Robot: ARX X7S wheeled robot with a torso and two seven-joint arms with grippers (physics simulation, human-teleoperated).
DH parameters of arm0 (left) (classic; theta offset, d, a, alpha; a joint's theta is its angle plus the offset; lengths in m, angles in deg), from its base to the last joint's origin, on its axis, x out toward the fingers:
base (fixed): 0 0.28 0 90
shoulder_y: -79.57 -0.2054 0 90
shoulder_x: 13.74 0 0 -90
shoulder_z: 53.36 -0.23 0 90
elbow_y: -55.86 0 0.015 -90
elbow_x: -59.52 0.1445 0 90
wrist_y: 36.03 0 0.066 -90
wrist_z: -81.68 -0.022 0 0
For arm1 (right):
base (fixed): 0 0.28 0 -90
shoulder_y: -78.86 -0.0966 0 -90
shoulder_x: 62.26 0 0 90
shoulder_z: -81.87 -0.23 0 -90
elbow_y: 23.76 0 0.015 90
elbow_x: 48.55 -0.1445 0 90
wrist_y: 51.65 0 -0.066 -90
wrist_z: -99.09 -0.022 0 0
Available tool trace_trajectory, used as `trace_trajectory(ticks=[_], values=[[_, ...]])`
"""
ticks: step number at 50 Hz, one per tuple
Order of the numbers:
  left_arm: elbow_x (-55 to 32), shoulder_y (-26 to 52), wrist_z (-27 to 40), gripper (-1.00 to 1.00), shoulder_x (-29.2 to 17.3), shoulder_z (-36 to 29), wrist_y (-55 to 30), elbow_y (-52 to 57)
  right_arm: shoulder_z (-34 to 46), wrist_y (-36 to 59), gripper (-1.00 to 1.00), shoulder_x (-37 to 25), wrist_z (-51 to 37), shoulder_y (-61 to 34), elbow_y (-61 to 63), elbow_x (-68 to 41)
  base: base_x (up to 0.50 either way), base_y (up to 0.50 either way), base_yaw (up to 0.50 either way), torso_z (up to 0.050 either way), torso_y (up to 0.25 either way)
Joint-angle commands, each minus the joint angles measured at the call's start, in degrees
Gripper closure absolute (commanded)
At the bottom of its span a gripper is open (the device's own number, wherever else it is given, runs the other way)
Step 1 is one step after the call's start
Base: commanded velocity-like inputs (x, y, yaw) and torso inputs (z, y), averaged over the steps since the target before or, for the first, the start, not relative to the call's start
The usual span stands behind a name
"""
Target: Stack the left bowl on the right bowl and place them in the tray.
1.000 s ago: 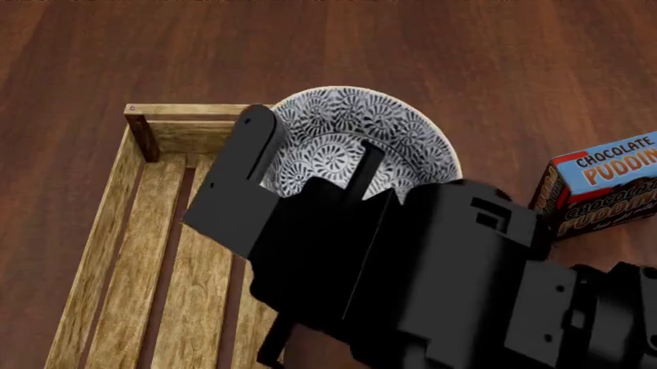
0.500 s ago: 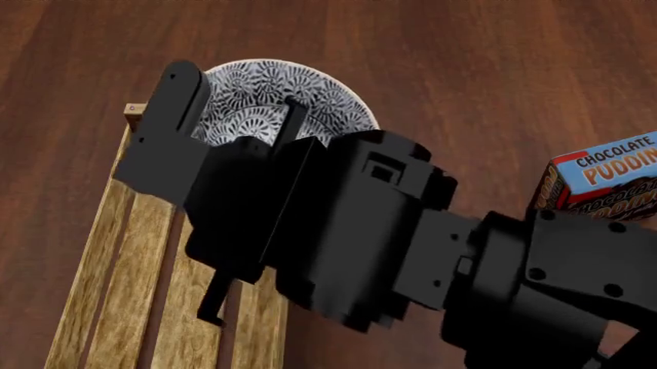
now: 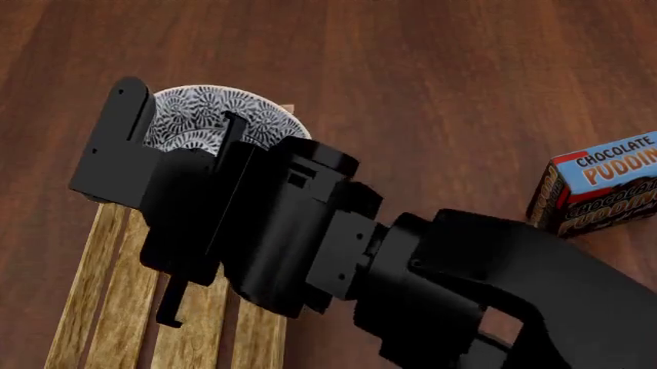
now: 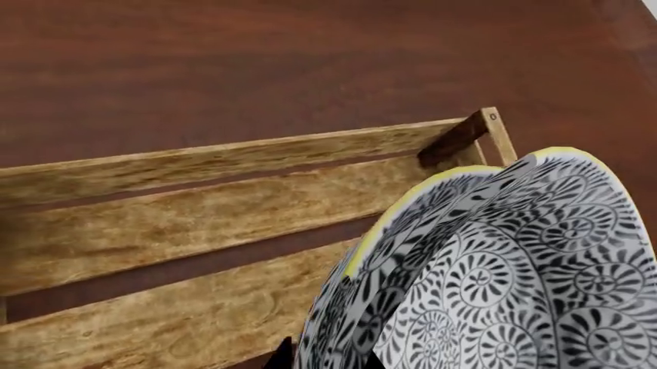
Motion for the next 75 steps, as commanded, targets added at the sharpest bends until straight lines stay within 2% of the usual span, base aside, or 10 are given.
trace_trajectory(ticks=[1, 31, 75], values=[[-0.1, -1.0, 0.0, -1.00, -0.4, 0.8, 0.5, -0.1, 1.8, -5.4, 1.00, 4.2, 6.8, 1.1, -6.4, 5.2, 0.00, 0.00, 0.00, 0.000, 0.000], [0.8, -3.7, -0.3, -1.00, -0.5, 1.6, 2.5, -0.6, 3.3, -7.2, 1.00, 4.3, 11.2, 7.2, -5.2, 11.0, 0.00, 0.00, 0.00, 0.000, 0.001], [0.4, -4.4, 0.3, -1.00, -1.3, 2.1, 3.2, -0.9, 3.2, -13.9, 1.00, 4.3, 14.4, 11.9, -11.1, 14.7, 0.00, 0.00, 0.00, 0.000, 0.000]])
